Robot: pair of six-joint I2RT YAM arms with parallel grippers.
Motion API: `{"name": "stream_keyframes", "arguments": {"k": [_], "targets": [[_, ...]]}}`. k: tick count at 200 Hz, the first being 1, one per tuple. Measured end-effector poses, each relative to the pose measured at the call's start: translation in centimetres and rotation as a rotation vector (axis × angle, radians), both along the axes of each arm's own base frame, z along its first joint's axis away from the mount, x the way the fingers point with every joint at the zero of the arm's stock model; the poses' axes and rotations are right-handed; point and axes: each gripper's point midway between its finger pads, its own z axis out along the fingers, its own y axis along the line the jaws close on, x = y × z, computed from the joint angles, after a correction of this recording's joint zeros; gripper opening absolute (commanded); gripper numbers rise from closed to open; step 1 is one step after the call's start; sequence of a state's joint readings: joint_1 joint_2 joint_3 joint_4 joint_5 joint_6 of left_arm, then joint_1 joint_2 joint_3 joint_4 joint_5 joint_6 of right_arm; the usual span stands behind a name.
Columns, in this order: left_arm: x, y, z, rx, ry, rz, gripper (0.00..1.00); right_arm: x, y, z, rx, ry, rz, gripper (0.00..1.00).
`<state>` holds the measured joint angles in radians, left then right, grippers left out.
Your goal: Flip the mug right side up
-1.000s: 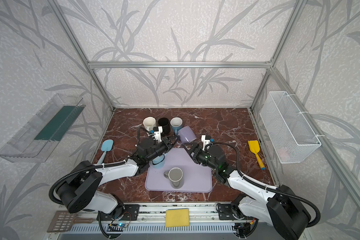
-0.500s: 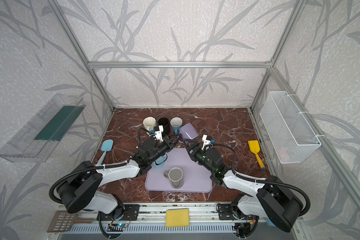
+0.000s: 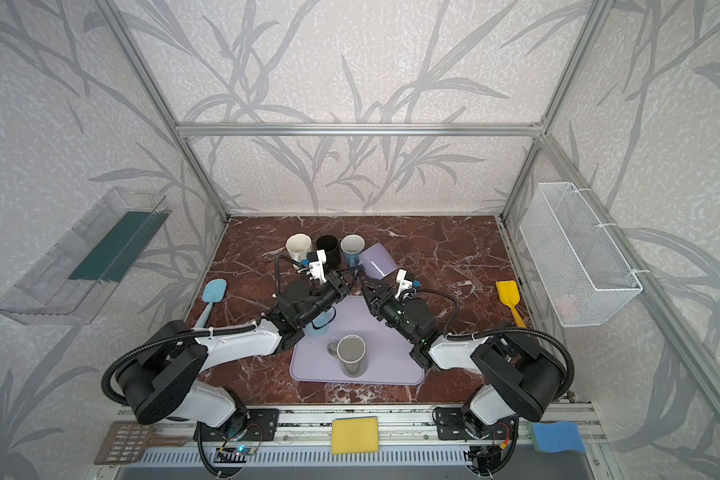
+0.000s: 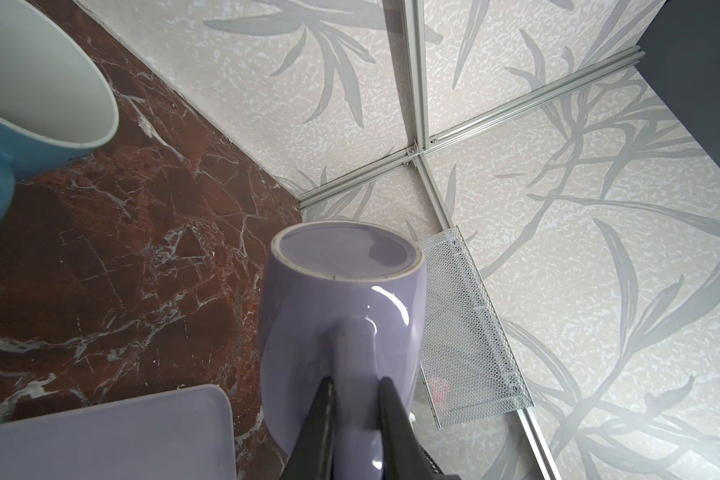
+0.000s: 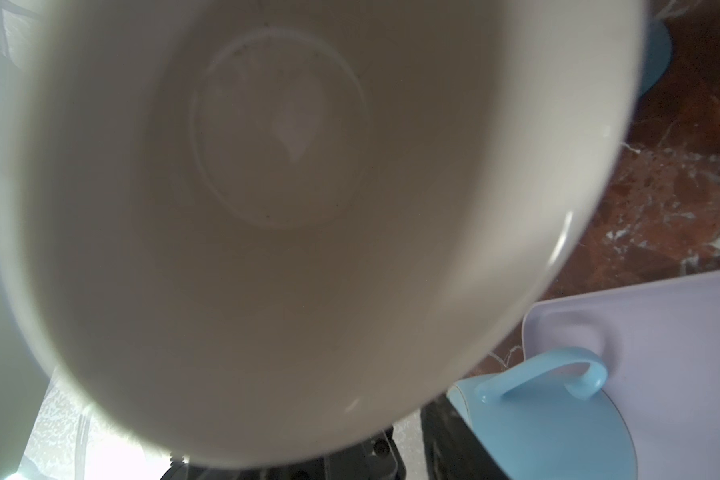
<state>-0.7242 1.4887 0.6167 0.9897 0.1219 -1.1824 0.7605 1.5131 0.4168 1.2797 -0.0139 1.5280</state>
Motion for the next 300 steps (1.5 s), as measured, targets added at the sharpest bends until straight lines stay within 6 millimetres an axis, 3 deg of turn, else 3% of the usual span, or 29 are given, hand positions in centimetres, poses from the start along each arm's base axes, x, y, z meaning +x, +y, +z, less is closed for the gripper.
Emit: {"name": "stream_keyframes", "arguments": {"k": [54,134,213,249,277,300], "targets": [[0.0,0.2,0.7,-0.028,-0.020,0.011,0.00,0.6,0.0,1.3,0.046,-0.035,-0.025,0.36],[0.0,0.3,1.8,-0.066,-0.043,0.018,0.00,0.6,-0.7,3.0,0.042,-0.100,-0.066,0.31],[-0.3,0.1,2.7,-0.126,-0.069,0.022,0.00,0.5,-1.2,4.2,0.036,-0.145,-0.094,0.04],[-0.4,-0.1,2.9,-0.143,-0.076,0.012,0.00,0.4,-1.5,4.4,0.007,-0.152,-0.103,0.00],[-0.8,-0.5,2.9,-0.140,-0.076,-0.013,0.12,0.0,-1.9,4.5,-0.032,-0.152,-0.097,0.00],[-1.0,-0.8,2.6,-0.132,-0.070,-0.029,0.16,-0.3,-2.2,4.3,-0.073,-0.145,-0.084,0.00]]}}
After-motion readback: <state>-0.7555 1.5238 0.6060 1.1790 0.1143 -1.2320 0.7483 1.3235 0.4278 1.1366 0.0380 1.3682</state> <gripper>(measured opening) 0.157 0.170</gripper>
